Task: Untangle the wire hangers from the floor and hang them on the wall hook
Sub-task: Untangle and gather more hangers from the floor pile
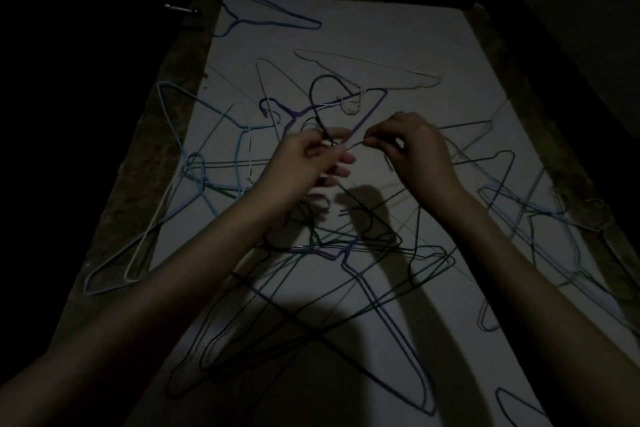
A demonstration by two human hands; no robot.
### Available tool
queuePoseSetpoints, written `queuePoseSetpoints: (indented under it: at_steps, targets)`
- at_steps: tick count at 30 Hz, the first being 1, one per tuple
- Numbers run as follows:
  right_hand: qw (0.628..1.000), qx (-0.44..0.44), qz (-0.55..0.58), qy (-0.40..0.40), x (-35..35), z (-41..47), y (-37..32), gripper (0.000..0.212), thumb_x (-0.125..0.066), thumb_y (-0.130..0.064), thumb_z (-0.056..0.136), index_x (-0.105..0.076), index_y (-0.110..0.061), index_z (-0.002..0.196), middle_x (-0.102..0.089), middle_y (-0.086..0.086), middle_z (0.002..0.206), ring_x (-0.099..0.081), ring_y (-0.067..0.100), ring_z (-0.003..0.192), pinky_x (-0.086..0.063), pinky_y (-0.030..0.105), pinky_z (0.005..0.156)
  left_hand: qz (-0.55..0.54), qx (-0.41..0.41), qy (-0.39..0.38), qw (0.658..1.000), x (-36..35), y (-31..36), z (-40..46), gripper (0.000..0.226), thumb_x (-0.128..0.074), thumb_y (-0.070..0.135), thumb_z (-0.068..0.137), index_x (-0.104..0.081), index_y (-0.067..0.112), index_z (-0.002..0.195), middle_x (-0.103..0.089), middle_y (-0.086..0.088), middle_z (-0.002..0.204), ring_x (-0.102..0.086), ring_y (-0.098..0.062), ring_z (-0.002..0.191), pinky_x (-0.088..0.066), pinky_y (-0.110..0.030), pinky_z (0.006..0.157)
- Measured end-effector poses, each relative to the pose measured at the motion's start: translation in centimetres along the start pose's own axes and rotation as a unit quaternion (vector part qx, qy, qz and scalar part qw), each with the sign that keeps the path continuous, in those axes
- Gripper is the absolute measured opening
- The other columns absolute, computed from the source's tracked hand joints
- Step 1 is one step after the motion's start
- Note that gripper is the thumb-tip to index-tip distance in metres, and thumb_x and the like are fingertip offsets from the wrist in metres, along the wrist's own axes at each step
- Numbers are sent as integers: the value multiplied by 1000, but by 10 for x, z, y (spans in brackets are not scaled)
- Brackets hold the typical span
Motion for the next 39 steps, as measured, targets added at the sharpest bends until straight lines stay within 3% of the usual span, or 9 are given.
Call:
queuePoseSetpoints:
  at_steps: [3, 7, 10, 15, 17, 22, 26, 31, 39]
  targets:
    - [997, -36, 63, 19, 5, -4, 1, 16, -62, -22, 85, -72, -10, 90, -68, 9, 88, -59, 26, 88, -45, 35, 76, 46, -28, 4, 999, 0, 18, 4, 20, -52, 10, 94, -64, 10, 111, -65, -3, 77, -62, -5, 64, -51, -17, 63]
    - [994, -44, 77, 58, 6, -22, -1, 19, -62, -16, 85, -68, -10, 103, -65, 3, 103, -51, 12, 100, -30, 6, 81, 76, -33, 36, 996, 8, 14, -2, 16, -55, 9, 92, -68, 8, 102, -69, -5, 80, -65, -4, 64, -49, -13, 57]
    - [983, -86, 112, 114, -1, -49, 10, 20, -64, -11, 84, -62, -8, 103, -50, -3, 102, -47, 13, 96, -31, 6, 79, 53, -14, 55, 997, 16, 9, -10, 17, -53, 8, 93, -67, 6, 103, -68, -7, 87, -67, -3, 64, -47, -12, 54]
    - [942, -247, 175, -145, -83, -105, 34, 19, -70, -13, 79, -57, -11, 92, -53, 7, 94, -56, 21, 85, -44, 27, 70, 2, 2, 95, 995, 30, 6, -25, 14, -53, 8, 93, -65, 4, 99, -66, -8, 88, -66, -1, 62, -48, -11, 54]
    - [918, -282, 188, -207, -103, -127, 35, 23, -74, -11, 74, -54, -12, 86, -57, 7, 87, -59, 21, 80, -46, 22, 64, -3, 0, 110, 994, 36, 5, -30, 14, -54, 9, 92, -65, 3, 99, -66, -8, 86, -66, -1, 64, -48, -11, 55]
    - [902, -334, 179, -206, -115, -147, 36, 29, -75, -6, 71, -46, -14, 71, -48, -3, 65, -41, 5, 55, -34, 9, 44, -18, 3, 131, 991, 47, -1, -38, 18, -53, 11, 93, -64, 2, 104, -66, -8, 88, -67, -2, 68, -49, -12, 58]
    - [898, -329, 162, -244, -121, -147, 34, 16, -71, -3, 75, -56, -7, 78, -59, 5, 72, -55, 11, 62, -39, 9, 50, -35, 6, 137, 990, 50, -5, -44, 18, -54, 11, 93, -63, 2, 106, -67, -8, 89, -68, -3, 72, -51, -12, 61]
    - [839, -397, 308, -209, -91, -134, 31, 21, -41, 20, 85, -57, 19, 100, -57, 16, 70, -48, -1, 32, -39, 11, 36, -24, -3, 149, 989, 59, -4, -48, 17, -54, 11, 93, -64, 2, 103, -67, -9, 88, -68, -4, 73, -51, -13, 62]
    - [868, -356, 278, -206, -37, -110, 37, 16, -49, 9, 89, -63, 12, 97, -55, 8, 64, -51, 4, 45, -41, 11, 45, -23, 4, 167, 986, 67, -7, -51, 15, -55, 11, 92, -64, 3, 101, -67, -7, 86, -68, -3, 72, -51, -12, 61]
Point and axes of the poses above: each hand's wrist, its own z-axis towards the middle knuckle, its own x-axis out of the back of the hand, y = z × x, the point moved 7 cm from there along z, towards the middle knuckle
